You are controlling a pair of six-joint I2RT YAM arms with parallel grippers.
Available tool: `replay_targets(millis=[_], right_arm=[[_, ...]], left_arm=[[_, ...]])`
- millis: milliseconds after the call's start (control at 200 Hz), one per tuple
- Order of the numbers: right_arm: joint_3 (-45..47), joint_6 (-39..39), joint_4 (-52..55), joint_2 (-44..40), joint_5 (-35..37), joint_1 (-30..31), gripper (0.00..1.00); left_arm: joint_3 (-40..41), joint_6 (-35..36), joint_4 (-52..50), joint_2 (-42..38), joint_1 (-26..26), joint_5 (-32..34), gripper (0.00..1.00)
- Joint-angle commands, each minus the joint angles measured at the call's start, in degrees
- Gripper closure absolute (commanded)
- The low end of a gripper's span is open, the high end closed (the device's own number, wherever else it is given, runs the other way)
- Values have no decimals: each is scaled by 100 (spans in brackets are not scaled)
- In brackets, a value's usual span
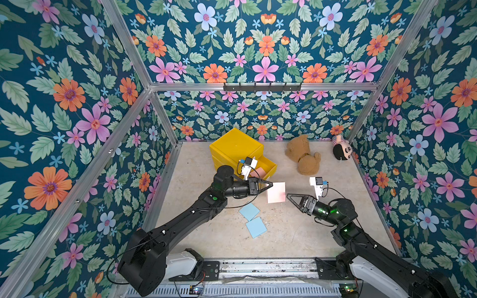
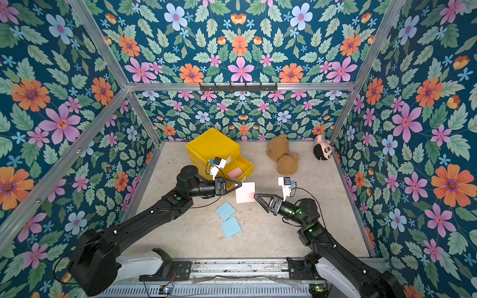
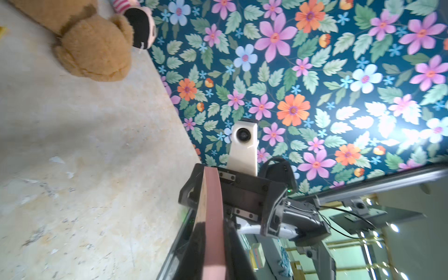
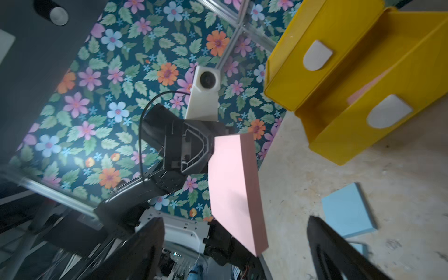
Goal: Please put the sticky notes in the drawer by color
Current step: Pick up the sticky notes from the center of the board.
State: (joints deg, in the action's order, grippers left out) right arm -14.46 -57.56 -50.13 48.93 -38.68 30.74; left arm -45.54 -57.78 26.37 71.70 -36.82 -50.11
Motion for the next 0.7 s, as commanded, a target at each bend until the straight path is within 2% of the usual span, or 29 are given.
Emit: replay_targets(millis=[0,110,150,270,340,695], right_arm=[[25,-446,-1517,193,-569,-7,8],[13,-481,-1698,313,-600,-7,14],[-2,-520,-1793,336,-627,-7,21],[-31,-607,-1992,307,-710,-11,27],[-23,-573,-1891,237,-661,-9,36],[-74,-449,-1336,49,-349,-10,65]], left_arm=[[42,-696,1154,-10,7,-377,100],[123,-1238,1895,55,-47,-379,100],[115,-1295,1973,74,-66,-377,100],[115,-1284,1968,99,-84,-338,100],[105,-1262,1971,107,-88,-333,100],[46,-1056,1802,107,-82,-372,100]])
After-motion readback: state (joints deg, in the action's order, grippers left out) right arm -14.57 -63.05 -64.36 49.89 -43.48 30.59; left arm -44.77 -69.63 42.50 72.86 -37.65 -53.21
